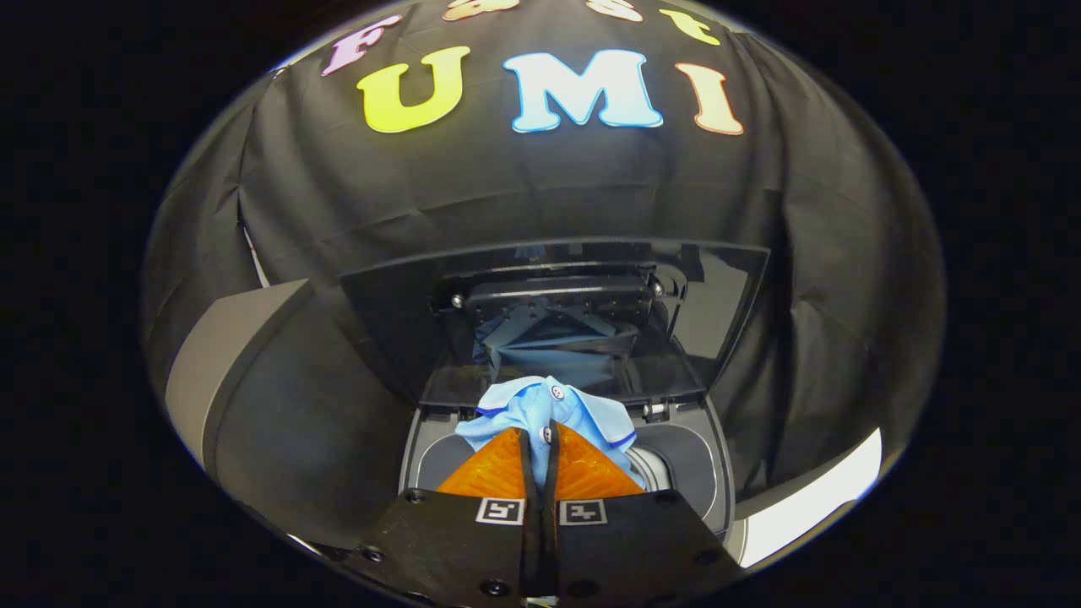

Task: Put the clothes into the washing machine and then close the washing machine lid.

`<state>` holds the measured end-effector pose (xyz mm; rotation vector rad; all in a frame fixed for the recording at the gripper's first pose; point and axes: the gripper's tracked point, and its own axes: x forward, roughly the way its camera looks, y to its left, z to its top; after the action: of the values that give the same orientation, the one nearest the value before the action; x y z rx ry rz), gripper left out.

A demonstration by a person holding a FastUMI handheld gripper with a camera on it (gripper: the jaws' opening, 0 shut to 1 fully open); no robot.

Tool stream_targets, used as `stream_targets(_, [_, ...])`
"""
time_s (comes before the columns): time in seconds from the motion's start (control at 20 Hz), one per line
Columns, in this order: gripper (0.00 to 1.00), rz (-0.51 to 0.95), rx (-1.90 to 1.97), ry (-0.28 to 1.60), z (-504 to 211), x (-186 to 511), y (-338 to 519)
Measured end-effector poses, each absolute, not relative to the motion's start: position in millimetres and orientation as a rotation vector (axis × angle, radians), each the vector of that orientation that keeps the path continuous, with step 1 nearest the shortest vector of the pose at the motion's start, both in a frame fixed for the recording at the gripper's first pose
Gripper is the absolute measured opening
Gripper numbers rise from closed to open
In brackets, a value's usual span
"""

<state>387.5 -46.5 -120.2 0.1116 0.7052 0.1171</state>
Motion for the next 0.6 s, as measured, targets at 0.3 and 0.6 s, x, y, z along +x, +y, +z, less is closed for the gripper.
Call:
stream_targets(0.3, [0.01, 0.050, 0.134, 0.786, -148.7, 390.6, -50.3])
stream_targets(0.6, [0.01, 0.008, 0.119, 0.867, -179.9, 402.3, -55.0])
